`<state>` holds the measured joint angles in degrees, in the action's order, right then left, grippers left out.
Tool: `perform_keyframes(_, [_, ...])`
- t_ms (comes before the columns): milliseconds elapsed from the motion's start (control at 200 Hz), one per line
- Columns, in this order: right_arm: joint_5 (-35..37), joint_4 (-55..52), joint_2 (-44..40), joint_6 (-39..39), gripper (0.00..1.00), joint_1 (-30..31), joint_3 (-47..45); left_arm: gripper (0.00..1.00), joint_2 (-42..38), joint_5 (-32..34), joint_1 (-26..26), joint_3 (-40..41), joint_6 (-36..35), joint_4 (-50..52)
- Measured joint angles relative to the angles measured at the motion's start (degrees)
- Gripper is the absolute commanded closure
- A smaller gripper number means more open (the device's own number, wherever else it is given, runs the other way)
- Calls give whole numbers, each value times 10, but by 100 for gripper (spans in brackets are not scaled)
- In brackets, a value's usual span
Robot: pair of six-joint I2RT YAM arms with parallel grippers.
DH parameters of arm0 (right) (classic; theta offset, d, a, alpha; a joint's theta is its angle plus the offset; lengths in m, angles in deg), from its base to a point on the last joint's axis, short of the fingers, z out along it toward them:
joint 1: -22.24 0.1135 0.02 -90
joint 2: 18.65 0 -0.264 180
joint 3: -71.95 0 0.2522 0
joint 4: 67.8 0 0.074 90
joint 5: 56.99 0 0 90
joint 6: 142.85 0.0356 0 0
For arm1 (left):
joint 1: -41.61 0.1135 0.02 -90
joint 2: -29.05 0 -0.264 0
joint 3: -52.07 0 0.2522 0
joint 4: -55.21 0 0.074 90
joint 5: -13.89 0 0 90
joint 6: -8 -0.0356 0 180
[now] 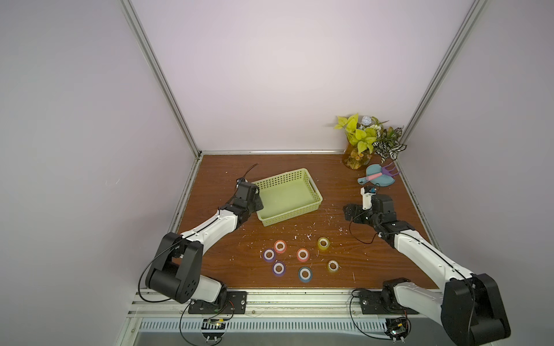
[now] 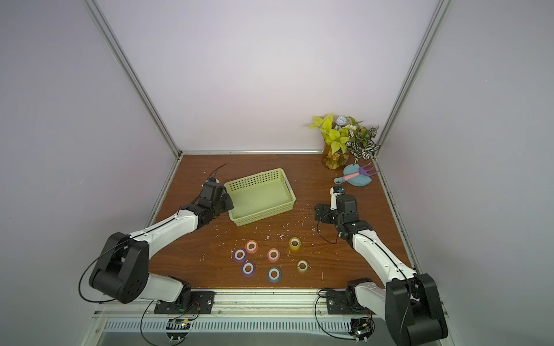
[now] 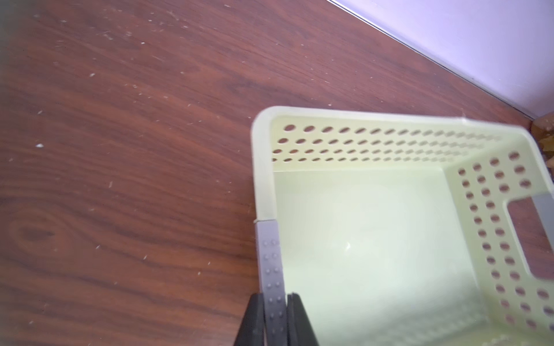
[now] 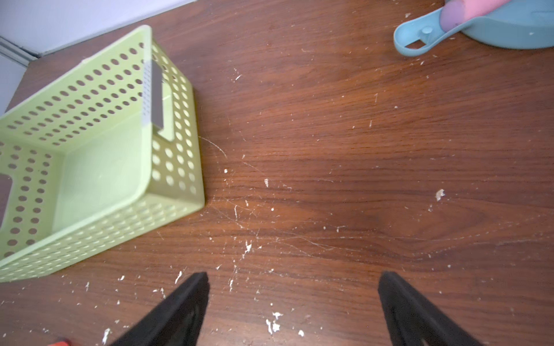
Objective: Put the transparent tape into the storage box
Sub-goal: Adjust the storage box at the center of the board.
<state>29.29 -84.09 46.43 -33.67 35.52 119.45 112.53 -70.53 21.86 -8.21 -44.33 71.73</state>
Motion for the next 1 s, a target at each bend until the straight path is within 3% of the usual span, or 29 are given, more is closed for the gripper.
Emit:
perform_keyframes(320, [12,-47,-2,-2,6,41,14,87,26,-24,0,-27,-21,1])
perform_keyframes(425, [21,-67,-2,-3,6,63,23,82,36,-29,0,-38,-24,1])
perform_keyframes(555, [33,-107,10,-5,6,114,51,58,51,-36,-1,-55,-23,-1])
perform_keyframes(620, [38,-127,26,-6,6,145,72,41,58,-40,-1,-61,-23,-4])
perform_keyframes(701, [41,-153,49,-7,7,179,96,28,59,-39,-1,-61,-28,-5])
perform_keyframes(851, [52,-192,79,-6,9,231,113,13,30,-36,2,-38,-20,-15])
perform_keyframes(1001, [59,-221,91,3,16,270,113,1,-55,-33,17,25,-16,-28])
